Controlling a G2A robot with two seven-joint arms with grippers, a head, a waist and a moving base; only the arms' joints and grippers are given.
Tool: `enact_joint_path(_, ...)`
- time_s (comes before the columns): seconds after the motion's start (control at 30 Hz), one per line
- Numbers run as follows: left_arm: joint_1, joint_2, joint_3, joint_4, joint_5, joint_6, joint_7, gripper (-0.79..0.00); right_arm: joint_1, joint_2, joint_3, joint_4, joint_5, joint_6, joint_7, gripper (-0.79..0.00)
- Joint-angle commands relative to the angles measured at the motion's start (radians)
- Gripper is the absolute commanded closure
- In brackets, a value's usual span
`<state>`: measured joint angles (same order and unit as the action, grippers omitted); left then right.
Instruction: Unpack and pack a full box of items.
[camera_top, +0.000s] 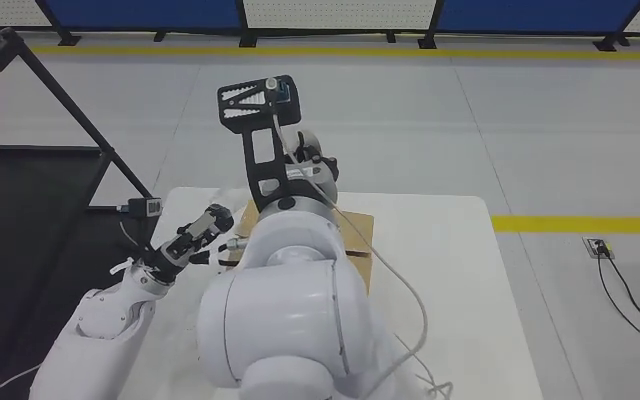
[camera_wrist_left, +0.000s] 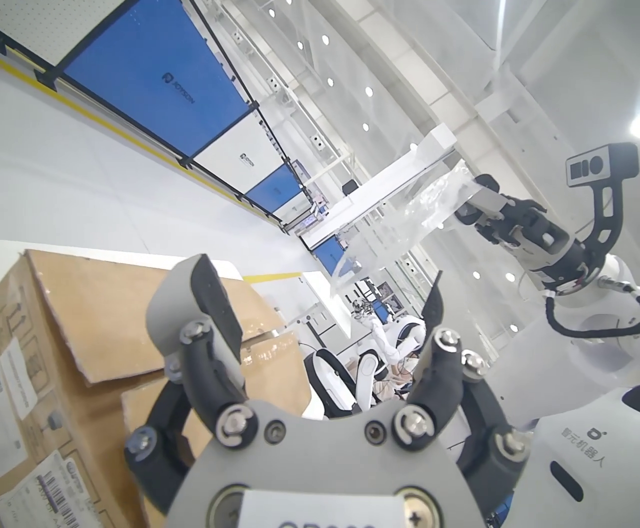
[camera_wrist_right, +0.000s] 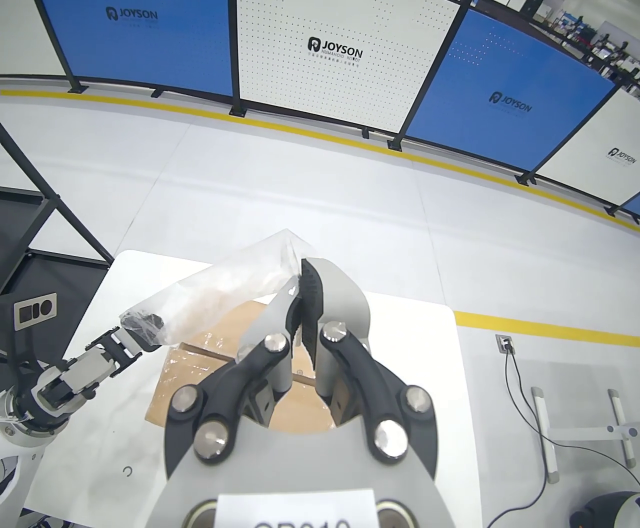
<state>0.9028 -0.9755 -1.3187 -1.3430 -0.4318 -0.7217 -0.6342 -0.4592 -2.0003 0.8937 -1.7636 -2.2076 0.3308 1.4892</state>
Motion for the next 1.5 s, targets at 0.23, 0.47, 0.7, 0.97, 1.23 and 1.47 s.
enact_joint_path(0.23, -0.006, -0.011, 0.016, -0.009, 0.017, -0.016, 0.007, -0.179, -0.023, 0.003, 0.008, -0.029, 0.002, -0.010, 0.010, 0.000)
enact_joint_path(0.47, 0.006, -0.013, 0.003, -0.018, 0.017, -0.008, 0.017, 0.000, -0.045, 0.007, 0.021, -0.020, -0.005, -0.015, 0.015, 0.000)
enact_joint_path(0.7, 0.018, -0.005, -0.046, -0.032, 0.017, 0.178, 0.018, 0.000, -0.090, 0.015, 0.043, 0.037, -0.079, 0.006, -0.005, 0.000)
enact_joint_path(0.97, -0.014, 0.020, -0.095, -0.036, 0.038, 0.513, -0.186, 0.000, -0.180, 0.037, 0.029, 0.063, -0.101, -0.031, -0.006, 0.000)
enact_joint_path(1.23, -0.020, 0.023, -0.100, -0.037, 0.037, 0.542, -0.220, 0.000, -0.282, 0.064, 0.037, 0.061, -0.107, -0.069, -0.015, 0.000)
enact_joint_path(1.47, -0.001, 0.024, -0.087, -0.067, 0.091, 0.612, -0.186, 0.000, -0.308, 0.073, 0.054, 0.118, -0.098, -0.076, -0.011, 0.000)
